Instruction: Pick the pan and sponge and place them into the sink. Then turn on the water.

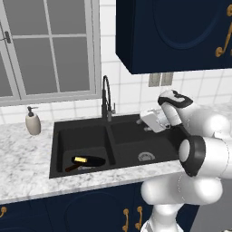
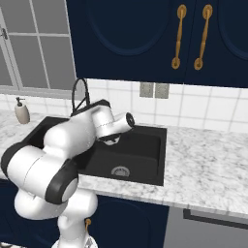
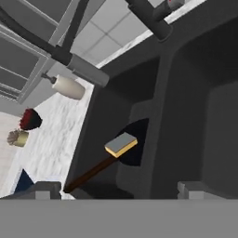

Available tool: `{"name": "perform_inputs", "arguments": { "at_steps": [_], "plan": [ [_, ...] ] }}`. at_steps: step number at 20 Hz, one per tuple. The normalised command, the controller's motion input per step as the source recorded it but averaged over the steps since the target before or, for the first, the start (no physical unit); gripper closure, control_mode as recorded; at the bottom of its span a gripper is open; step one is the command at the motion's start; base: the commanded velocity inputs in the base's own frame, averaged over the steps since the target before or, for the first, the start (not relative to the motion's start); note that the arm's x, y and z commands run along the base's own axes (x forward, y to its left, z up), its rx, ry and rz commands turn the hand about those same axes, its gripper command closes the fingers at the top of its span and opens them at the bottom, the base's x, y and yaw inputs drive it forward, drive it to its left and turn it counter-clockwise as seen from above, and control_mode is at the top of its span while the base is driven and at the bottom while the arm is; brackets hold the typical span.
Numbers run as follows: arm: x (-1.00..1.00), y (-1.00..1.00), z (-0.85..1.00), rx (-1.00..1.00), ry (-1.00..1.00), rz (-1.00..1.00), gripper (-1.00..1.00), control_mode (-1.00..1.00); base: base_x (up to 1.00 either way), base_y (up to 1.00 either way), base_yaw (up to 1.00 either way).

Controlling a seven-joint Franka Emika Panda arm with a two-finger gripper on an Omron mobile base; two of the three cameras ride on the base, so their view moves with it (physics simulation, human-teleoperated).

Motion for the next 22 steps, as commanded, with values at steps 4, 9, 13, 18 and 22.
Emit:
{"name": "perform_inputs", "arguments": {
  "at_steps": [4, 9, 13, 18, 22],
  "plan": [
    [0.27, 0.0, -0.07, -0.01, -0.01, -0.04, -1.0, -1.0, 0.0, 0.0, 0.0],
    [0.29, 0.07, -0.02, 0.01, 0.0, -0.08, -1.0, -1.0, 0.0, 0.0, 0.0],
    [0.59, 0.11, -0.08, 0.04, 0.0, -0.05, -1.0, -1.0, 0.0, 0.0, 0.0],
    [0.65, 0.23, -0.06, 0.01, 0.02, -0.02, -1.0, -1.0, 0.0, 0.0, 0.0],
    [0.6, 0.07, -0.13, 0.04, 0.01, -0.01, -1.0, -1.0, 0.0, 0.0, 0.0]
  ]
}}
